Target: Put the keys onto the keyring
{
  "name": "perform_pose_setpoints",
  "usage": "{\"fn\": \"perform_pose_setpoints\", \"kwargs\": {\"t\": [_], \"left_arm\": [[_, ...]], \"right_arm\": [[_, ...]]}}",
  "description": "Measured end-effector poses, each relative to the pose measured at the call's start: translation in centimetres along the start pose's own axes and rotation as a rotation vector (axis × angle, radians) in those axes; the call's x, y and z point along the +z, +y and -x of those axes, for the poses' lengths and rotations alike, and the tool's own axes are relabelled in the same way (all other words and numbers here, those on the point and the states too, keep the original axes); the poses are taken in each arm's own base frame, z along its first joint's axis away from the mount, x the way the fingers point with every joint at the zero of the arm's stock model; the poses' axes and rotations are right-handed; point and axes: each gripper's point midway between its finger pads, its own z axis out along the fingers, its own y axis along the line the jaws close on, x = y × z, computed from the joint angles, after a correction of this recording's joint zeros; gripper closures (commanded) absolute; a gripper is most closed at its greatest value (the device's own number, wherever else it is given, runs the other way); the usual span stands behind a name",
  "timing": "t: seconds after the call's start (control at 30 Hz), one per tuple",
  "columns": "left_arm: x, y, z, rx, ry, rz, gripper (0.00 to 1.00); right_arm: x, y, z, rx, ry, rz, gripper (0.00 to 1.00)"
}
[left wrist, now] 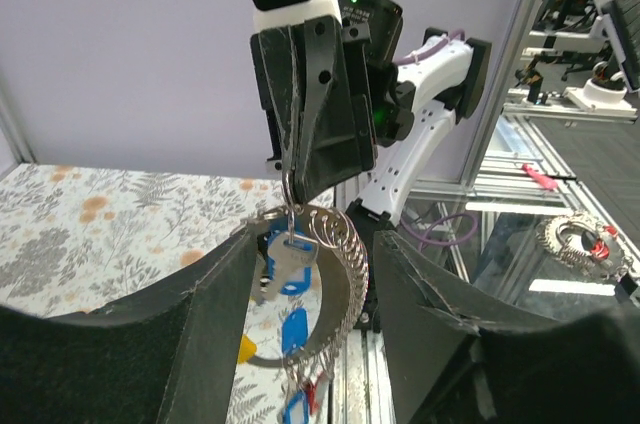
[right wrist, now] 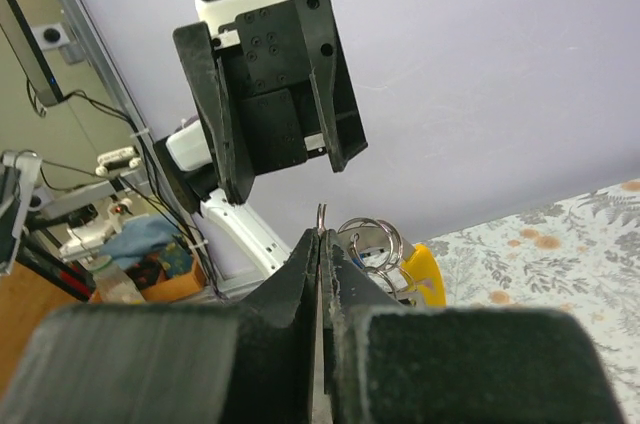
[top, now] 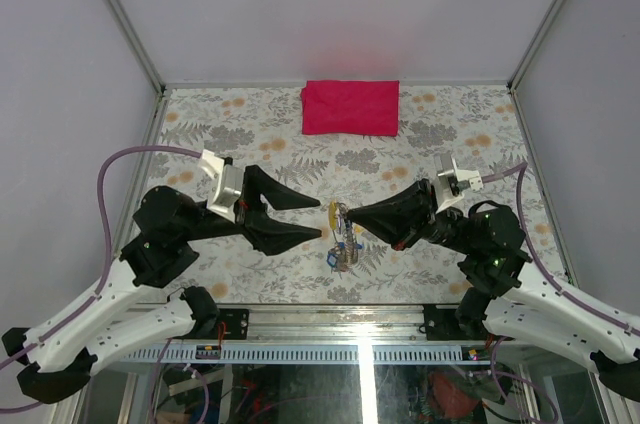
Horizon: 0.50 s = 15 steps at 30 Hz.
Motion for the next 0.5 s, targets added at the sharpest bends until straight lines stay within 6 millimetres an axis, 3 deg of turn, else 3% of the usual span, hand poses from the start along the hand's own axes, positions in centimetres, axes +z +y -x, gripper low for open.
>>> {"fn": "perform_pose_setpoints", "kwargs": {"t": [0.5], "left_arm": [[1.5,0.3,0.0,-0.071,-0.063,-0.039,0.59]], "right_arm": [[0.1,0.8,0.3,-0.168,0.048,0.057,1.0]]}}
